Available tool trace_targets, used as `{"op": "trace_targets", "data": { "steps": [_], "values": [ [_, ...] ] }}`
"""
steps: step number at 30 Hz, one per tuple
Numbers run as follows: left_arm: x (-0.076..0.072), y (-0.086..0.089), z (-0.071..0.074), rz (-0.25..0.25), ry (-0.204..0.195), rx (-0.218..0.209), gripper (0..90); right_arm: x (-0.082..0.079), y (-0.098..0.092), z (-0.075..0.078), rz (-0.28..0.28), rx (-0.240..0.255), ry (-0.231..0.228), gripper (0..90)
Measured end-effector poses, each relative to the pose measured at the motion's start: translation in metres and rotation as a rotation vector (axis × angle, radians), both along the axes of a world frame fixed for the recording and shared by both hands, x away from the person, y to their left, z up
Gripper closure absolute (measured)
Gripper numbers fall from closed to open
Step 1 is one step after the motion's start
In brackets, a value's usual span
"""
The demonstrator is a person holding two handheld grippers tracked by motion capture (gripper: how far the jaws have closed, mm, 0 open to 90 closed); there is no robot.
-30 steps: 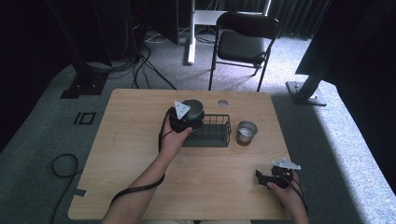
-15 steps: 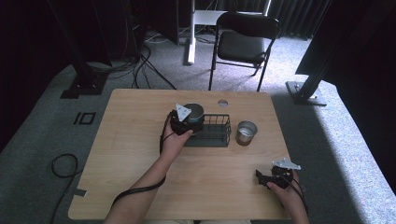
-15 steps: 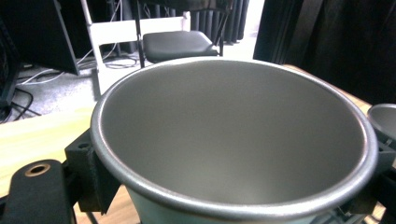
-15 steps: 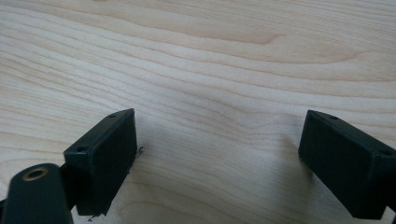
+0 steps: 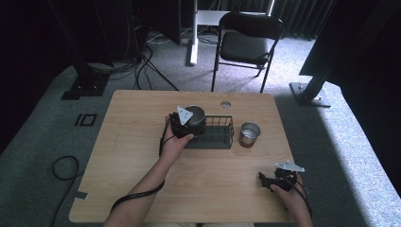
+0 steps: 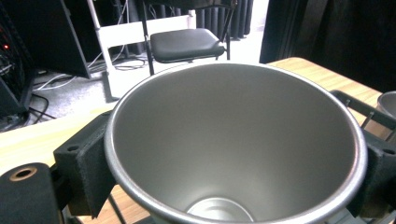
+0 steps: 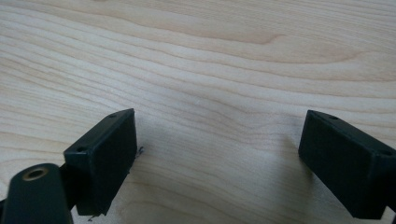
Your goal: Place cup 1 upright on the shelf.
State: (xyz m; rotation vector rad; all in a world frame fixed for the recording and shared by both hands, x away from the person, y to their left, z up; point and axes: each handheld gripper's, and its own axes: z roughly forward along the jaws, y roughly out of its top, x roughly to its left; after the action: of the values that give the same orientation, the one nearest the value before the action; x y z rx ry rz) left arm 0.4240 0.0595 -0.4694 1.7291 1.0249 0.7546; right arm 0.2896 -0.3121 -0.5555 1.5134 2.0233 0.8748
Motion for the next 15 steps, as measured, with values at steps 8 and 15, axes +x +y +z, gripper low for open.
{"op": "trace_targets", "data": {
  "steps": [8,15],
  "values": [
    [-0.006,0.005,-0.001,-0.022,0.037,-0.002,10.0,0.0,0.0,0.0,0.0,0.0,0.0,11.1],
    [-0.013,0.01,0.001,-0.028,0.05,-0.018,10.0,0.0,0.0,0.0,0.0,0.0,0.0,11.1]
  ]
}}
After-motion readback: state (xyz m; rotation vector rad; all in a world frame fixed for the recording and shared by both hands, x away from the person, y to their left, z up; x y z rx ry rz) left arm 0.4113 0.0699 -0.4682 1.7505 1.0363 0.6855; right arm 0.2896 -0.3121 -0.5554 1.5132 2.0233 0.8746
